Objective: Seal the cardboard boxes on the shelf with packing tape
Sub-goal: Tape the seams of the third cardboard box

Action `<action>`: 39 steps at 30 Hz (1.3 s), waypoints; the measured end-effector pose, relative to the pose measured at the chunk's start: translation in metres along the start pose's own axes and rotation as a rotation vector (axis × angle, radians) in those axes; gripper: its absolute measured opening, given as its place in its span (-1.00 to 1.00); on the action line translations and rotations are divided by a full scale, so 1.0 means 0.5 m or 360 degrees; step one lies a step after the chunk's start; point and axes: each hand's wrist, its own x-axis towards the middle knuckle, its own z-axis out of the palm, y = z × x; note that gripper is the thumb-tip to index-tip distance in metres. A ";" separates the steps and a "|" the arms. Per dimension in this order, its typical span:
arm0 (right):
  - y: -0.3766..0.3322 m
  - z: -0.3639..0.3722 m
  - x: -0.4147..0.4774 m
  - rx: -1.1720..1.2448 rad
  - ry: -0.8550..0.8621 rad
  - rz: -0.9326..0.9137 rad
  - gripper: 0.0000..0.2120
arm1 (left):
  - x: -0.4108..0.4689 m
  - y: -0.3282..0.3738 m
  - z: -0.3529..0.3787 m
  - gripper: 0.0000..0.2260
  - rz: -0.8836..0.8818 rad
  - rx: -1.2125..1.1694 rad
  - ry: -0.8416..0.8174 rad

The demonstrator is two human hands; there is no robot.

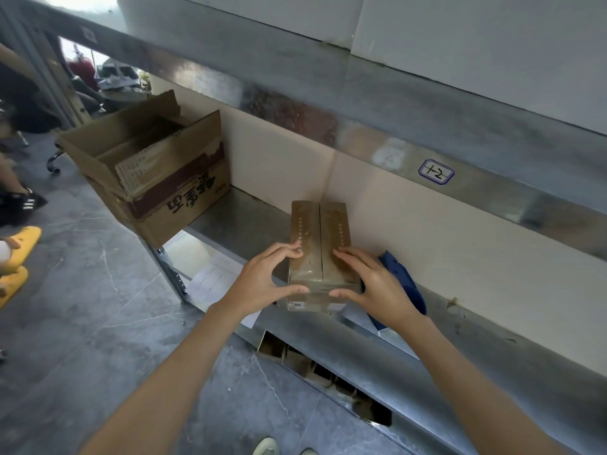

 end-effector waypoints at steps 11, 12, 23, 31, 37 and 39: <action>0.024 0.027 -0.004 0.0097 0.0177 0.0028 -0.32 | -0.002 0.001 0.011 -0.46 0.0117 0.0115 0.0064; 0.021 0.025 -0.004 0.0095 0.0159 0.0043 -0.28 | -0.002 0.006 0.014 -0.46 0.0107 0.0100 0.0093; 0.001 0.041 0.006 0.0195 0.0364 0.0108 -0.31 | -0.005 0.020 0.052 -0.47 0.0058 -0.0010 0.0364; -0.001 0.049 0.011 0.0127 0.0411 0.0123 -0.31 | -0.003 0.020 0.052 -0.46 0.0054 0.0028 0.0353; 0.050 0.004 0.008 0.0310 0.0006 0.0067 -0.33 | 0.004 -0.001 -0.003 -0.46 0.0047 -0.0022 -0.0022; 0.056 0.002 0.010 0.0298 -0.0018 0.0048 -0.37 | 0.006 -0.004 -0.006 -0.46 0.0056 -0.0017 -0.0052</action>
